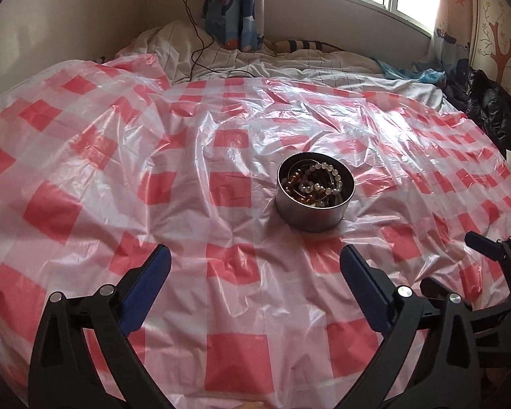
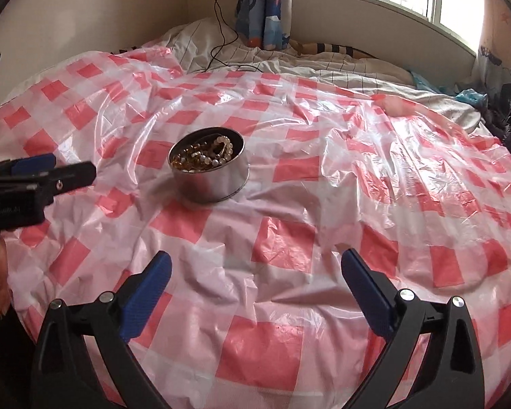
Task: Organize jewelry
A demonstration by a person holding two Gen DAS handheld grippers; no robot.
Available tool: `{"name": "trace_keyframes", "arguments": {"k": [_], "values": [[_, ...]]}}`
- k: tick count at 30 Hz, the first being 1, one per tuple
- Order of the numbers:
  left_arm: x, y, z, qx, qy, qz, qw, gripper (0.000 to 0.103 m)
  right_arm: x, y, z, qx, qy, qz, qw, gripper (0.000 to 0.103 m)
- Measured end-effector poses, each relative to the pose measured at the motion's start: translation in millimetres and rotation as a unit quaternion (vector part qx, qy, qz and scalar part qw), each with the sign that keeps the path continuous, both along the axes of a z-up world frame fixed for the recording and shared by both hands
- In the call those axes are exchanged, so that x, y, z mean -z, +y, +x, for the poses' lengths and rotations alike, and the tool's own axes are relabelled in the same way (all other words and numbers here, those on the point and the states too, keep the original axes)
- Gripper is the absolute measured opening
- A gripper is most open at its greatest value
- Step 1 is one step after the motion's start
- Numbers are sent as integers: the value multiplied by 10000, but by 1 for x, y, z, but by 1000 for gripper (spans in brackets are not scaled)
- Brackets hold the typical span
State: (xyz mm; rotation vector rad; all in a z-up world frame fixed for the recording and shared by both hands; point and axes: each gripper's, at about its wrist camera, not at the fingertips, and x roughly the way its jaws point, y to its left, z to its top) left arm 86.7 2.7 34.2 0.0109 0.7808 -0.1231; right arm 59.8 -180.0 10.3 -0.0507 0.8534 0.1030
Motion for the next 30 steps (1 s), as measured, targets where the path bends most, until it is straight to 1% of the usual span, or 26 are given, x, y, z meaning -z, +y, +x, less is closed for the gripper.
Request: {"name": "trace_keyframes", "arguments": {"k": [2,4,5,7,8,10,17,22,27,30], "values": [[1,2,-14,-67,-112,5,9999,95,0,2,-5,174,-46,139,9997,96],[1,1,-18,-56,-57,50,10000,95,1,7,-8,249,-64,255,9993,96],[2,0,-20,-22,-11,147,9999,95,2,10,-10,229,-77,272,9993,96],[5,-3,-24,-60,32,360,9993,95,3,19,-11,167,-110,205,9996,96],[6,-2,-26,-73,33,403,9992,95,4,22,-13,141,-148,135,9997,96],[7,-2,-27,-15,67,372,9993,95,4,24,-17,146,-236,17,9996,96],[6,-6,-29,40,8,463,9989,95,3,10,-17,424,-315,172,9985,96],[7,-14,-28,90,11,604,9981,95,4,2,-15,518,-293,306,9978,96],[8,-16,-27,138,26,575,9982,95,5,2,-15,518,-274,309,9978,96],[9,-14,-25,149,123,394,9990,95,6,0,-14,525,-259,307,9978,96]]}}
